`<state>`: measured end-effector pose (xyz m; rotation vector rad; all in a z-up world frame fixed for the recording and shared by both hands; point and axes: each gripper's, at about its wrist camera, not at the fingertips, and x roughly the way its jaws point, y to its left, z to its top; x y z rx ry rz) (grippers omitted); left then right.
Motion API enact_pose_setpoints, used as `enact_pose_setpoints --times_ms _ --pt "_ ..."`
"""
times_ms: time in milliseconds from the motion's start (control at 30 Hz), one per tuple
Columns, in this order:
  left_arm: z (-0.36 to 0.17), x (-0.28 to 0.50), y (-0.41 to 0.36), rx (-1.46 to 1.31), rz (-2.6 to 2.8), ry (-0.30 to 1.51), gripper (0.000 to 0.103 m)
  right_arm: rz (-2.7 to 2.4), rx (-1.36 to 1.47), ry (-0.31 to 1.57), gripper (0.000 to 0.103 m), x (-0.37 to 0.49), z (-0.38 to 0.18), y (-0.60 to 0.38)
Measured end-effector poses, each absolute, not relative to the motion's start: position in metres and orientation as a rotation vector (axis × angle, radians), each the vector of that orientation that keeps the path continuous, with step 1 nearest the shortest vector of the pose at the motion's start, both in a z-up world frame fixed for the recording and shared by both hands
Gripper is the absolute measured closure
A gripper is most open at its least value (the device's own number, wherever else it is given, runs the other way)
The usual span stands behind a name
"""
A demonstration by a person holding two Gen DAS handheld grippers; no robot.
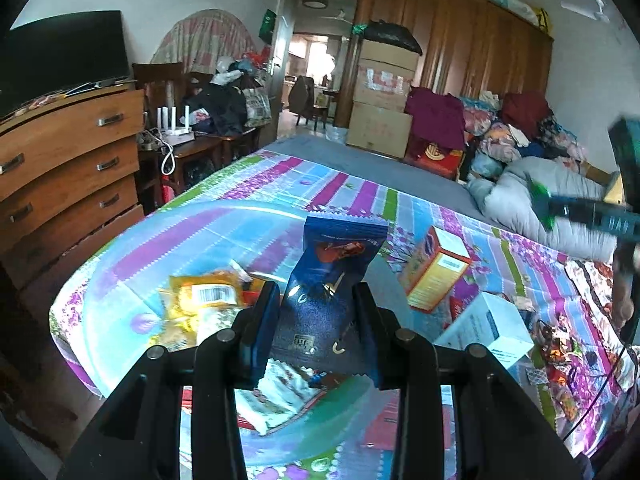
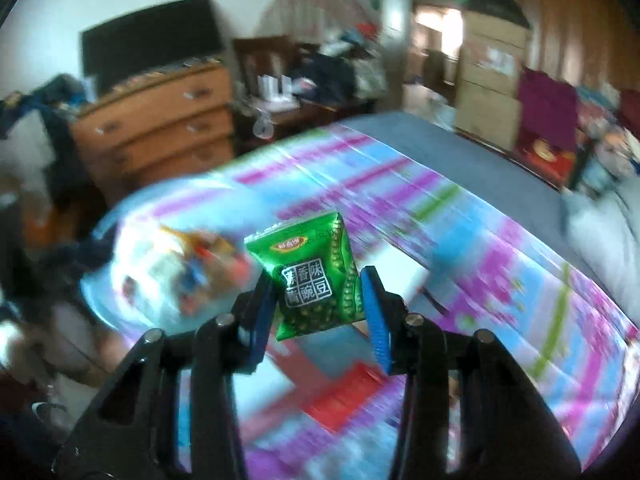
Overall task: Organize snacks
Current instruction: 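Carry the navy packet and green bag toward the clear bowl, then open both tools to drop the navy packet and green bag into the bowl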
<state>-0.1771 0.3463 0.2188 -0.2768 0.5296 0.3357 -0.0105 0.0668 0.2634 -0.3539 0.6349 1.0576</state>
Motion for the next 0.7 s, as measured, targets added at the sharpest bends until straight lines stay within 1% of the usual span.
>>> enact_pose_setpoints --times_ms 200,367,433,700 --pt "0.224 -0.181 0.368 -0.279 0.378 0.528 0.064 1.17 -0.416 0.66 0.06 -0.049 0.266 0.138" --pt "0.222 -0.173 0.387 -0.285 0.42 0.55 0.064 1.202 -0.449 0.729 0.06 -0.047 0.253 0.179" --pt "0.219 -0.167 0.393 -0.279 0.439 0.56 0.064 1.206 -0.448 0.764 0.06 -0.052 0.257 0.186" --pt "0.202 -0.152 0.403 -0.255 0.483 0.621 0.064 1.212 -0.419 0.916 0.06 -0.045 0.237 0.214"
